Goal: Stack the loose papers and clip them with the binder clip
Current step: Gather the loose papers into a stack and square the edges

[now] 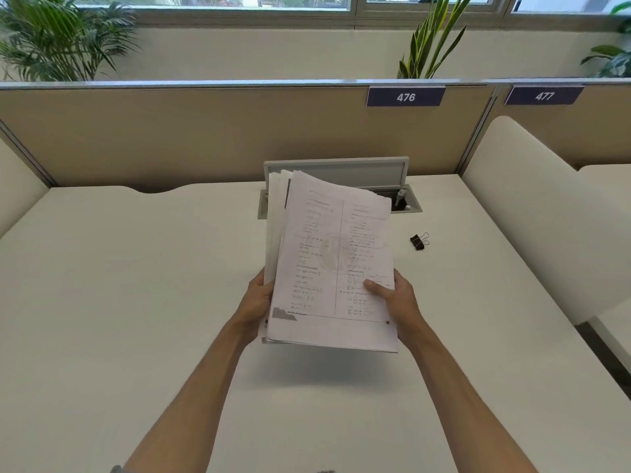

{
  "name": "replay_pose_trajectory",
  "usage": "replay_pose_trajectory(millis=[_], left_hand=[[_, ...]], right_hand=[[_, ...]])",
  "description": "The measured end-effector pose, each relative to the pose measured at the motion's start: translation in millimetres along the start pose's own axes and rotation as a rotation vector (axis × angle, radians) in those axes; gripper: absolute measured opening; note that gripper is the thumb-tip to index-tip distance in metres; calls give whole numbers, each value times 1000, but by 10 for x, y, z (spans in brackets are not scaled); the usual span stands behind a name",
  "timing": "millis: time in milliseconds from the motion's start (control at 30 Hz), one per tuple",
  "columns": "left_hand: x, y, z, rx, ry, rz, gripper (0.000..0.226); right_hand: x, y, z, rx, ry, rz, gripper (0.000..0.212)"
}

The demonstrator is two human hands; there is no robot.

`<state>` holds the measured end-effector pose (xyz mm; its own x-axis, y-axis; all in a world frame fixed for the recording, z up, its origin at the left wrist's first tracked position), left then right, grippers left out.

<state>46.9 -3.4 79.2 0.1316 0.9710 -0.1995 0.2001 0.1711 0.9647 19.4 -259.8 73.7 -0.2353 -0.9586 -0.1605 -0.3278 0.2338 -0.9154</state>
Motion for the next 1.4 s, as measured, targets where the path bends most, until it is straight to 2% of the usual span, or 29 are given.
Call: replay_pose_trajectory(millis=[167,367,467,567,800,933,1000,1100,1167,1333,1400], left_hand=[[-54,187,58,-6,-97,-70,52],[-44,369,194,-141,-54,53,25],[-99,367,198,-176,6,72,17],[-140,357,171,-186,32,71,18],[-133,392,111,-216,24,96,16],[-154,496,89,-273,-7,139,21],[-178,592,75,-310,-7,140,24],[-203,733,73,-365,3,127,24],[-209,806,75,-406,9,121,26],[-227,860,100,-422,4,105,24],[-231,818,108,-403,-2,104,25]], right_hand=[[-40,-36,-26,86,7,-39,32],[-247,-90,-53,301,57,-158,34],[-358,-65,-40,354,67,-216,26],[-437,-19,-33,353,74,-217,20],[-495,-64,-72,366,53,-168,25],[-525,-260,-126,422,91,-130,44],[-544,-392,-176,442,96,-111,39],[-566,-593,-255,476,110,-108,15],[-578,-706,-287,502,122,-95,7],[-622,-850,-306,552,153,-115,4],[-623,-827,-284,531,141,-120,11]])
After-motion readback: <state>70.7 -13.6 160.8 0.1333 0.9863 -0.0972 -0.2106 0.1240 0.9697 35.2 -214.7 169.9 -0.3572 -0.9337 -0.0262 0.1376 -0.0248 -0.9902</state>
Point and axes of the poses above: each hand's wrist, its own z-axis towards the middle knuckle, its own x-axis out of the back of the hand, y = z × x, the point moved 1 cm from there along z, towards the middle knuckle, and after that the axes turned 6 degrees about -x, right-handed, at the moved point
